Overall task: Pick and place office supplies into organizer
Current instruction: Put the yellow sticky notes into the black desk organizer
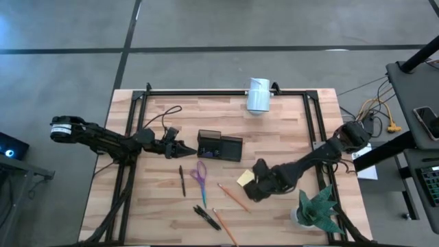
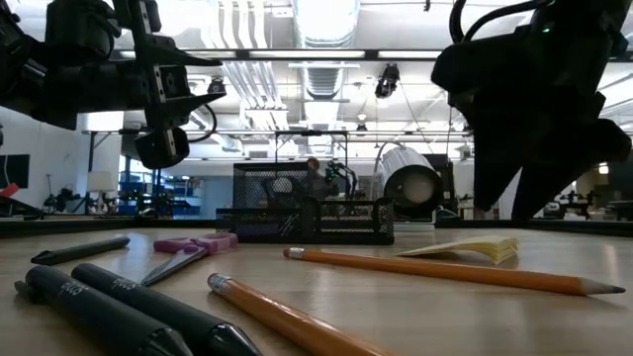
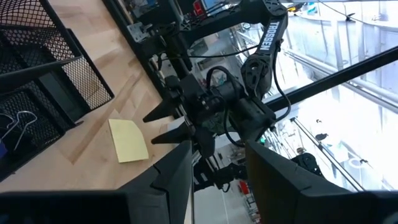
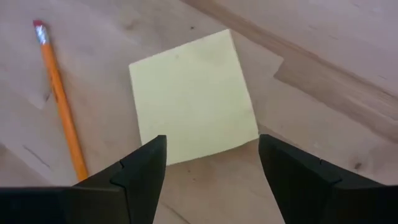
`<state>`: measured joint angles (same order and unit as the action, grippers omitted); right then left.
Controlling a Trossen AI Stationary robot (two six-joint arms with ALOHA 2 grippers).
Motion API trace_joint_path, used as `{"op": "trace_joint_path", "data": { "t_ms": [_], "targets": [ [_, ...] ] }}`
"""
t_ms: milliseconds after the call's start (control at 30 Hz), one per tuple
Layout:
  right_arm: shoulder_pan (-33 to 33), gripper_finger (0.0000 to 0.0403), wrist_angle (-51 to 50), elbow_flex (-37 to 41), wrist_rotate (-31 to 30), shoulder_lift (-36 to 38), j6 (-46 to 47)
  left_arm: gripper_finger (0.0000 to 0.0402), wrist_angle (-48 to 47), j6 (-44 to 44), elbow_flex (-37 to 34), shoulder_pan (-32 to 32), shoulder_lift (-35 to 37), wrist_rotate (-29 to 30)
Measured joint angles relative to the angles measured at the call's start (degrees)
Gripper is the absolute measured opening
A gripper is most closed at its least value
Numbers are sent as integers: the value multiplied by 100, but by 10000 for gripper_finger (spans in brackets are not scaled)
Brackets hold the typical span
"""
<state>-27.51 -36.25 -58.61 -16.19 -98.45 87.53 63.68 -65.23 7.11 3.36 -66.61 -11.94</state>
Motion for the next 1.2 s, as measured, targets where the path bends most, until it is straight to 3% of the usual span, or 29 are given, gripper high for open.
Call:
{"op": "trace_joint_path", "data": {
  "t_ms": [233, 367, 633, 800, 967, 1200],
  "targets": [
    [130, 245, 49, 0, 67, 13, 179, 132, 0, -37, 24, 0, 0, 0],
    [367, 238, 101, 2, 656, 15, -312, 132, 2, -44, 27, 0, 0, 0],
    [976, 226, 103, 13, 916, 22, -1173, 132, 20, -175, 63, -1, 0, 0],
    [1355, 226, 138, 124, 1490, 17, -2043, 132, 17, -341, 72, -2, 0, 0],
    [1624, 226, 555, 395, 2157, 13, -2604, 132, 17, -341, 72, -2, 0, 0],
    [1679, 226, 1199, 512, 2360, 7, -2884, 132, 14, -341, 72, -2, 0, 0]
  ]
}}
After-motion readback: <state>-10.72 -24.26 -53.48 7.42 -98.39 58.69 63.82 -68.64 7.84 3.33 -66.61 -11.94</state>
